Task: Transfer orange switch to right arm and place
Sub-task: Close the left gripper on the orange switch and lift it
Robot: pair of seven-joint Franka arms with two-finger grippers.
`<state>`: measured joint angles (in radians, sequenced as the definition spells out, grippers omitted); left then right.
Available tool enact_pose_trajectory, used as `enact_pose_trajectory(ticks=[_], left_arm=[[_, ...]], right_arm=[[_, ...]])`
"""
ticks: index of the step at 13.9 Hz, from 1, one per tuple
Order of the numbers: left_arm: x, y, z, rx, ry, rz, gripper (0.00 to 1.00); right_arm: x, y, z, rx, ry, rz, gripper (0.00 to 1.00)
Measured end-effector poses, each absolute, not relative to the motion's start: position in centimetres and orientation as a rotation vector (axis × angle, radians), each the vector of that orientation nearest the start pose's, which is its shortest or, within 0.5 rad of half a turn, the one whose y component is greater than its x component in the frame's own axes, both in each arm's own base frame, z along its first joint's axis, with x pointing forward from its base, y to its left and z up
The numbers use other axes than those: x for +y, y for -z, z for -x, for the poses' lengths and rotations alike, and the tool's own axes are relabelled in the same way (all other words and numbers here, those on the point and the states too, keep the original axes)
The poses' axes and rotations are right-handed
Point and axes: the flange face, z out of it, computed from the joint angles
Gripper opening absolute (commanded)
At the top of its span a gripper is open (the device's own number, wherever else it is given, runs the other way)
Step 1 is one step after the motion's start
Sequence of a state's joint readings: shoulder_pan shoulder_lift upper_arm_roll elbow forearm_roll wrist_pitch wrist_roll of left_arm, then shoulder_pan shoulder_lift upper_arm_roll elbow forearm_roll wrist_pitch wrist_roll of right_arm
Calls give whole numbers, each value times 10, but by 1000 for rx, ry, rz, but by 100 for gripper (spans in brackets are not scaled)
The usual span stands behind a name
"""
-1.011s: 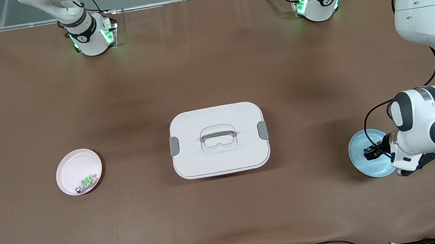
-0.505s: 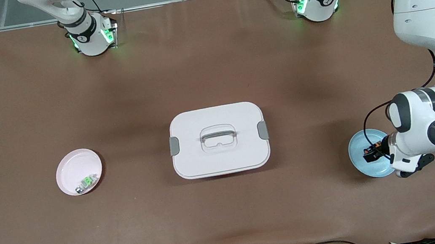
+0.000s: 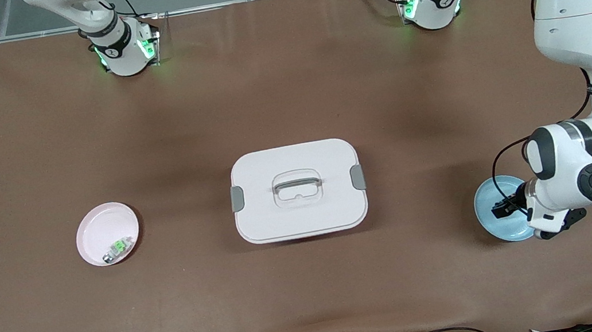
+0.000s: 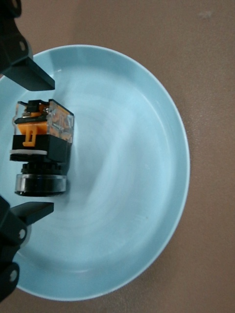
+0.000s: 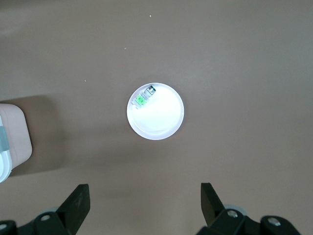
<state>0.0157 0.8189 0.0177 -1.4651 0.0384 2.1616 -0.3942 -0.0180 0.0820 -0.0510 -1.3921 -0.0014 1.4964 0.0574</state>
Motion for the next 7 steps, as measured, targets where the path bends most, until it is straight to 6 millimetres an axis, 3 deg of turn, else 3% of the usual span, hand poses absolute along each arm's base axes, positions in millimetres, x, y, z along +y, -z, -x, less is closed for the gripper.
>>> enact_pose_trajectory(ticks=[2, 7], left_arm=[[23, -182, -705, -610, -176, 3010, 100], [24, -182, -705, -610, -175, 3010, 29]], right_arm=[[-38, -655, -571, 199, 36, 3141, 100], [-39, -656, -572, 200, 44, 3141, 100]])
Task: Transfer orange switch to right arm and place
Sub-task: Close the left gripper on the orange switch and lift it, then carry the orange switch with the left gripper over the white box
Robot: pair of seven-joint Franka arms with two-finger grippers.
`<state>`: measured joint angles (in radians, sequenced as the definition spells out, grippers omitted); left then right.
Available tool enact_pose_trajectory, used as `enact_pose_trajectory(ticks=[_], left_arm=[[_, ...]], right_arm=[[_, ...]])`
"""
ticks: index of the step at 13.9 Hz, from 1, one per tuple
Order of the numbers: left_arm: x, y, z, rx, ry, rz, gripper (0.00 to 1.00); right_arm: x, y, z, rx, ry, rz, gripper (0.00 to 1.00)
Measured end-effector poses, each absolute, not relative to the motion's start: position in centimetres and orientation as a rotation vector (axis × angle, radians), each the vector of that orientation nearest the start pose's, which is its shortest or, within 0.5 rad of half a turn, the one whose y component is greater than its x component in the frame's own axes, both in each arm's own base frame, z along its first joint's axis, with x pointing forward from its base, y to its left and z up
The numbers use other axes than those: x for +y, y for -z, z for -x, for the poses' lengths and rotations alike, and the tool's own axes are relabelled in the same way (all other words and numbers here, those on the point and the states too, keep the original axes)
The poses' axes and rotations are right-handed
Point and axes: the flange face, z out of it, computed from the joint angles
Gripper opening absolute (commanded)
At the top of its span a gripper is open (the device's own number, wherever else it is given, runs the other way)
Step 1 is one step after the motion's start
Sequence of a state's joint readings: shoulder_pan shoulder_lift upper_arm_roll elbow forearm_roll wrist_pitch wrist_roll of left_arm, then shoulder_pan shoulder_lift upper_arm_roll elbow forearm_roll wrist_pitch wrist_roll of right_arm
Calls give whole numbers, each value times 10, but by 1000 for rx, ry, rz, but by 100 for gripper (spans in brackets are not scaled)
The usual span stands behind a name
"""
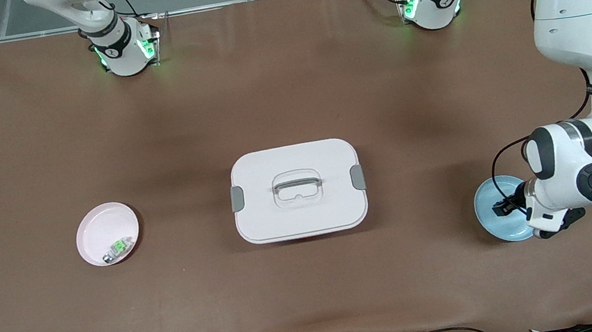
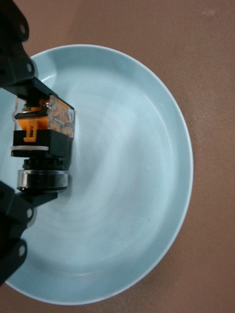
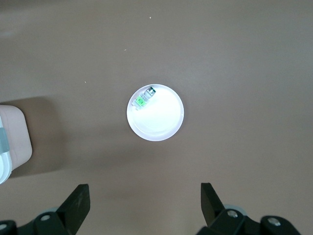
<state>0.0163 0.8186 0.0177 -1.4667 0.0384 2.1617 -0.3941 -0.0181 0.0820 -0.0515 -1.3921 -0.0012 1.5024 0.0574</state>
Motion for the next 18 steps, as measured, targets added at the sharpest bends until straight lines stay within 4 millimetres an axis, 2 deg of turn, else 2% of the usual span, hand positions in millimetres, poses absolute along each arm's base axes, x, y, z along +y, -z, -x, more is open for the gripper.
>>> enact_pose_trajectory(ticks=[1, 3, 7, 10, 13, 16, 18], left_arm=[[24, -183, -705, -610, -174, 3010, 16], [24, -183, -705, -610, -174, 3010, 3], [23, -185, -706, -610, -168, 3012, 2], [19, -199, -711, -670, -142, 3004, 4], [4, -237, -713, -846, -136, 2961, 4], [-26, -287, -709, -972, -150, 2943, 4], [-46, -321, -705, -1130, -183, 2948, 4]], right_arm=[[-39, -656, -572, 199, 45, 3140, 100], [-38, -656, -572, 199, 46, 3140, 100], [-42, -656, -572, 208, 47, 3139, 100], [-45, -656, -572, 219, 47, 3136, 100], [-46, -656, -572, 219, 47, 3133, 100], [-45, -656, -572, 218, 47, 3132, 100], [-45, -656, -572, 218, 47, 3132, 100]])
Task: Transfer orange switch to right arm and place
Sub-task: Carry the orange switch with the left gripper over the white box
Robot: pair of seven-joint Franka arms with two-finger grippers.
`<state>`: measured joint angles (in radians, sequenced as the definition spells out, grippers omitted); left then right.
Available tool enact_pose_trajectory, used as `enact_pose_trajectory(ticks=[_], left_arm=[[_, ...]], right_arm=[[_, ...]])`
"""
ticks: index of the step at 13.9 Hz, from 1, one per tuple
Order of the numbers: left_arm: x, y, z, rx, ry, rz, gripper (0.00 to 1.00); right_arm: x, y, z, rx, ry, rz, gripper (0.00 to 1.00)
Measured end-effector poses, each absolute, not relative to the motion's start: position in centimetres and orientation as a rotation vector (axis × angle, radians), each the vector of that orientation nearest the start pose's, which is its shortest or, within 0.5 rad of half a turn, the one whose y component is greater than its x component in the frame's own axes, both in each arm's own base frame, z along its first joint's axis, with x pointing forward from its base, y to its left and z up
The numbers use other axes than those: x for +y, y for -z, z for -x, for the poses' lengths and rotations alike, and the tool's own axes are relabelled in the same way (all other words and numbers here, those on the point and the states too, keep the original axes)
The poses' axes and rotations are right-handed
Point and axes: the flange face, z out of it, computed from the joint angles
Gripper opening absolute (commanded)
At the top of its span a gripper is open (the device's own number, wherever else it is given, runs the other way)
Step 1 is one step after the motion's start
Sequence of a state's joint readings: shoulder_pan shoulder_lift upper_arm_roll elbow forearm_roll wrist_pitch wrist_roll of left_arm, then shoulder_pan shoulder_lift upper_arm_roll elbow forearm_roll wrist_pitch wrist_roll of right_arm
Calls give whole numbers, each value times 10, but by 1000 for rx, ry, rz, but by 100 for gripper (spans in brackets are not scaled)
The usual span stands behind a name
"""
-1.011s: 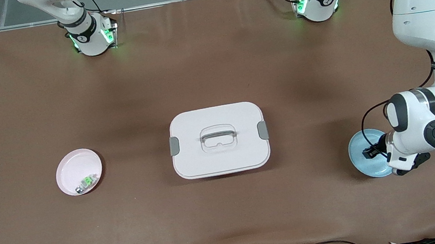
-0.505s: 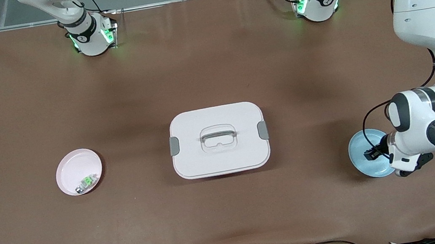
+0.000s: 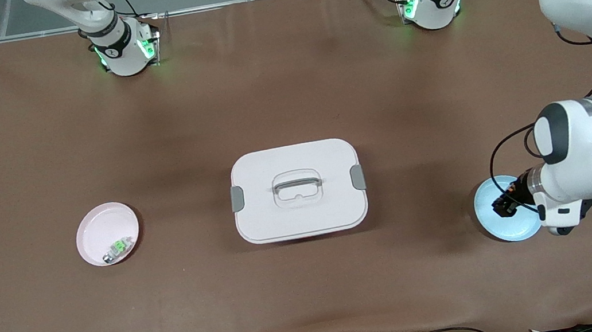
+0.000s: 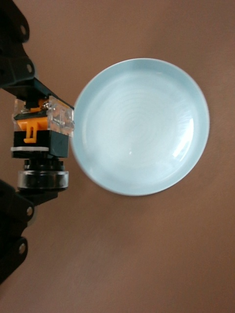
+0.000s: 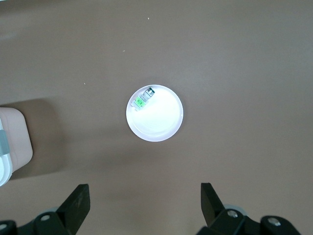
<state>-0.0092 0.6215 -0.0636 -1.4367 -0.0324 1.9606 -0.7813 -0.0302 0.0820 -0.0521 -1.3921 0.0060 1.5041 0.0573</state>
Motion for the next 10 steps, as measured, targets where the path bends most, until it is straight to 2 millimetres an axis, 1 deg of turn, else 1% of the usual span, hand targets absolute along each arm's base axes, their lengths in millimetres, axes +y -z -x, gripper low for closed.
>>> enact_pose_trajectory(ticks=[2, 3, 4, 7, 8, 10], left_arm=[[-58, -354, -701, -1344, -221, 2944, 4], [-67, -369, -698, -1418, -246, 2941, 4], [-80, -383, -694, -1474, -270, 2936, 4], [-138, -419, -679, -1695, -378, 2882, 5], [-158, -428, -673, -1759, -416, 2859, 5], [-197, -442, -661, -1828, -476, 2827, 5]], right_arm=[[-44, -656, -572, 215, 47, 3132, 100], [-44, -656, -572, 214, 47, 3132, 100], [-43, -656, -572, 214, 47, 3132, 100], [-45, -656, -572, 218, 48, 3132, 100], [-46, -656, -572, 220, 48, 3132, 100], [-46, -656, -572, 220, 48, 3132, 100]])
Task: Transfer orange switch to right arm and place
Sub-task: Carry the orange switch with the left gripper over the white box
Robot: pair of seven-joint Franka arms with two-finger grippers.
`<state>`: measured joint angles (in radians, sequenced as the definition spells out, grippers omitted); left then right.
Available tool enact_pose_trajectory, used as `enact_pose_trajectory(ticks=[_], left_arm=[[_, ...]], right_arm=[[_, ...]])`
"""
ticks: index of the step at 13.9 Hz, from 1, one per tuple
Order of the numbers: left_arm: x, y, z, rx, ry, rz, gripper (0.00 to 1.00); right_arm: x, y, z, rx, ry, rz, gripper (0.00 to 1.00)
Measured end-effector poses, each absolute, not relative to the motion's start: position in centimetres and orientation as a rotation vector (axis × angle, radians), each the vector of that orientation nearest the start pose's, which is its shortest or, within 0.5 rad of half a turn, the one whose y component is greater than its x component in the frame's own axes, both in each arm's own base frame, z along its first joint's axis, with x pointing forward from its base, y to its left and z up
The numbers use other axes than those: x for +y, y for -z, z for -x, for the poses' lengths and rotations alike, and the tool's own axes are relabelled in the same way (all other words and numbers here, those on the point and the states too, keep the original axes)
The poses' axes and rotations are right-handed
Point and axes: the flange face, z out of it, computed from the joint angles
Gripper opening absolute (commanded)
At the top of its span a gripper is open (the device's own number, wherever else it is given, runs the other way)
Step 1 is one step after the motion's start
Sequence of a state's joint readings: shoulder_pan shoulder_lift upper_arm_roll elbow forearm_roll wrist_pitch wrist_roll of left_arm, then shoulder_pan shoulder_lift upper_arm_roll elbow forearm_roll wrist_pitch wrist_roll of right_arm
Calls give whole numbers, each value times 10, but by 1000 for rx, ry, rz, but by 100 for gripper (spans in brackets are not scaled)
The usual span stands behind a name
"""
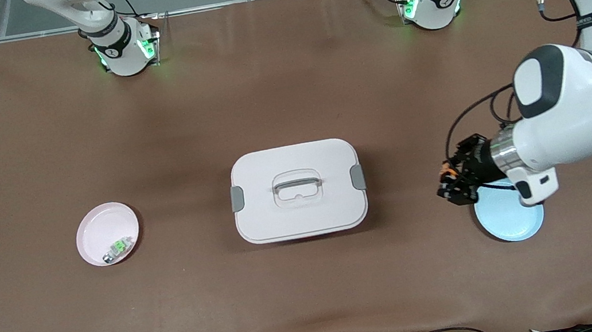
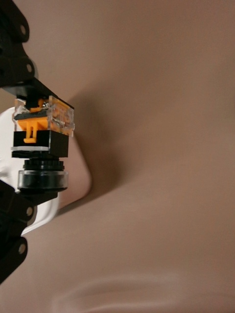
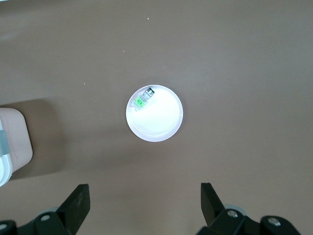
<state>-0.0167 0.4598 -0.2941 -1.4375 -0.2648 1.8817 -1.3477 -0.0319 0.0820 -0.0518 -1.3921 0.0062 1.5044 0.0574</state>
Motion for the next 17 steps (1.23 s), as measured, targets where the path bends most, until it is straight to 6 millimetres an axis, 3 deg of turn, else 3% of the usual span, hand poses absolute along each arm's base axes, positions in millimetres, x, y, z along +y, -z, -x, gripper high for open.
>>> enact_pose_trajectory(ticks=[3, 7, 12, 17], left_arm=[[-251, -453, -640, -1915, -567, 2747, 5], [-305, -462, -615, -1971, -652, 2671, 5], [-376, -479, -590, -2158, -752, 2620, 7], [-419, -503, -578, -2469, -851, 2471, 7]], right_arm=[[-46, -657, -572, 221, 57, 3132, 100], [-48, -656, -581, 225, 137, 3131, 100], [-50, -618, -602, 227, 65, 3136, 100], [-54, -590, -613, 236, -7, 3139, 100]])
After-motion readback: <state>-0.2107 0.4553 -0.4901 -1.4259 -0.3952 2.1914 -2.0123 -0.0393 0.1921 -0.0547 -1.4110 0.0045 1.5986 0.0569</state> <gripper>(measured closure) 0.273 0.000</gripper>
